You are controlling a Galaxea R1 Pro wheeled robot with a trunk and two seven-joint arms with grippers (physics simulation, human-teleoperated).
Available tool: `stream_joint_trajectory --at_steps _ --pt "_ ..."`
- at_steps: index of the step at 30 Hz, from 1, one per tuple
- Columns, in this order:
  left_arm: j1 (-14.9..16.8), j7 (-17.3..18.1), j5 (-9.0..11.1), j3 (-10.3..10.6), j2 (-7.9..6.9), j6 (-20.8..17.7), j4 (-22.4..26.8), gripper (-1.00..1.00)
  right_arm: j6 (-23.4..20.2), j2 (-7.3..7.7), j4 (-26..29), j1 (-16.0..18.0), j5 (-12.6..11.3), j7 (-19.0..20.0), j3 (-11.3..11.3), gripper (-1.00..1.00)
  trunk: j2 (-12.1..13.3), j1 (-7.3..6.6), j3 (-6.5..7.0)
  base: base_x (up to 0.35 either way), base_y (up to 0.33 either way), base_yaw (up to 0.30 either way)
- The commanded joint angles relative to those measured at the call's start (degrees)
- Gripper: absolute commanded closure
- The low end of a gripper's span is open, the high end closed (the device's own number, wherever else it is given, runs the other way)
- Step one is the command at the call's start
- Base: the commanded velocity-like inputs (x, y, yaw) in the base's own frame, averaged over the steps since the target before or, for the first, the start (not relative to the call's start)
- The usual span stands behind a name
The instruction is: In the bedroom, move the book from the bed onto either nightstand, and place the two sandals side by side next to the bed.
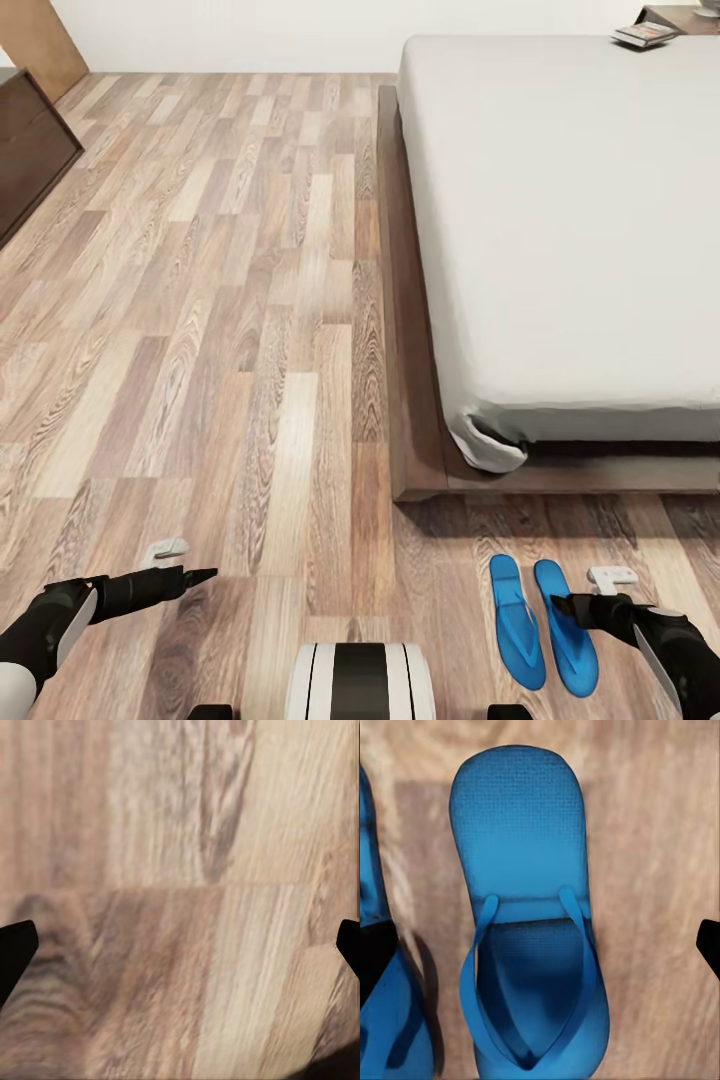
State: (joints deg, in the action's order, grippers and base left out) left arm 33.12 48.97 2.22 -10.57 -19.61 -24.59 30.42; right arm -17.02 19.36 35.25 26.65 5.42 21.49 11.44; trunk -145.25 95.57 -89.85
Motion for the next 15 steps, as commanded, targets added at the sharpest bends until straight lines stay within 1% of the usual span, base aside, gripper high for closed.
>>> stream_joint_trajectory --at_steps 1,2,3,4,6,7,10,11,13,15 --pt "0.0 0.2 0.2 -0.1 0.01 -0.5 0.0 -1.00 -0.3 -0.01 0.1 0.0 0.2 1.4 0.4 -1.00 0.0 -0.03 0.20 0.000 0.000 0.000" --pt "0.0 0.2 0.2 -0.1 0.01 -0.5 0.0 -1.00 -0.3 0.08 -0.1 0.0 -0.8 3.8 0.5 -1.00 0.0 -0.06 0.42 0.000 0.000 0.000" --pt "0.0 0.2 0.2 -0.1 0.01 -0.5 0.0 -1.00 -0.3 0.15 -0.2 0.0 -1.5 5.4 0.5 -1.00 0.0 -0.08 0.64 0.000 0.000 0.000" --pt "0.0 0.2 0.2 0.0 0.01 -0.5 0.0 -1.00 -0.3 0.48 -0.4 0.0 -3.2 9.4 0.6 -1.00 0.0 -0.11 0.86 0.000 0.000 0.000" --pt "0.0 0.2 0.2 0.0 0.01 -0.5 0.0 -1.00 -0.3 1.16 -0.7 0.0 -5.1 14.2 0.6 -1.00 0.1 -0.16 1.30 0.000 0.000 0.000" --pt "0.0 0.2 0.2 0.0 0.01 -0.5 0.0 -1.00 -0.3 2.16 -1.2 0.0 -6.8 19.1 0.6 -1.00 0.1 -0.19 1.53 0.000 0.000 0.000" --pt "0.0 0.2 0.2 0.0 0.04 -0.5 -0.1 -1.00 -0.2 4.11 -3.0 -0.1 -8.6 25.0 0.7 -1.00 0.1 -0.26 2.19 0.000 0.000 0.000" --pt "0.0 0.2 0.2 0.0 0.06 -0.5 -0.1 -1.00 0.0 5.58 -5.2 -0.1 -9.4 27.8 0.7 -1.00 0.1 -0.29 2.41 0.000 0.000 0.000" --pt "-0.1 0.2 0.2 0.0 0.13 -0.5 -0.2 -1.00 0.1 6.89 -7.9 -0.1 -10.1 29.9 0.7 -1.00 0.2 -0.34 2.85 0.000 0.000 0.000" --pt "-0.2 0.1 0.2 0.0 0.21 -0.5 -0.2 -1.00 0.3 7.87 -10.8 -0.1 -10.8 31.5 0.7 -1.00 0.2 -0.39 3.30 0.000 0.000 0.000"
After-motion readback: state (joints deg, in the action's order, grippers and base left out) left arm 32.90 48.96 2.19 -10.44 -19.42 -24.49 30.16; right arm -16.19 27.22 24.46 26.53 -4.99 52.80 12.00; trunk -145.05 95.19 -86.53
